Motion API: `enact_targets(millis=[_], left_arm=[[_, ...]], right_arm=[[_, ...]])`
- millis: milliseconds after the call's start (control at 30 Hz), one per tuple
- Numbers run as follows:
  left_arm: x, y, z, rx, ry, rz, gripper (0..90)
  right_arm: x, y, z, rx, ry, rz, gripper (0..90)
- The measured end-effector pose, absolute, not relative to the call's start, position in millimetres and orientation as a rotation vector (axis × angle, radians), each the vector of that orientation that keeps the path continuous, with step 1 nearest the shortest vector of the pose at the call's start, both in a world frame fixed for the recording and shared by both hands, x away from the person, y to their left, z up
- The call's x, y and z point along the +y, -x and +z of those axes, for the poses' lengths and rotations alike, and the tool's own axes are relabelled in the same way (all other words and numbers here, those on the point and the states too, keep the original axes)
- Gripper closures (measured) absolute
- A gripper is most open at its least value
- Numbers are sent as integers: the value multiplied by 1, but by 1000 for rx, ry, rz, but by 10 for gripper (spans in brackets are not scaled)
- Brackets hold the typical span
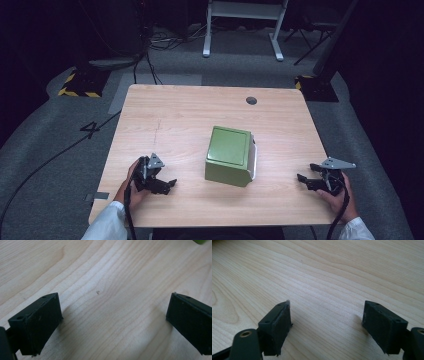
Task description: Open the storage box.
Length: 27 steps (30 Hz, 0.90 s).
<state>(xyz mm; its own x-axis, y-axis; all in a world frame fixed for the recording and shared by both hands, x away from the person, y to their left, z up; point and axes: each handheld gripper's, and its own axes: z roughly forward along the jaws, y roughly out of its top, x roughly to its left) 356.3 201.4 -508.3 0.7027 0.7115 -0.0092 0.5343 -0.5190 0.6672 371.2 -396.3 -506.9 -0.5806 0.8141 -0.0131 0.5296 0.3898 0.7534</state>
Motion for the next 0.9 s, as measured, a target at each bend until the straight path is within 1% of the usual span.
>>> enact_targets(millis=[533, 733, 900], left_arm=[[206, -356, -508, 899, -2268, 326, 1], [206, -356, -508, 899, -2269, 325, 1], [206, -356, -508, 899, -2268, 326, 1]], right_arm=[[-387, -372, -505, 2244, -1134, 978, 218], [-363, -377, -491, 2306, -1044, 1004, 182], [-352, -379, -476, 2313, -1010, 1049, 178]])
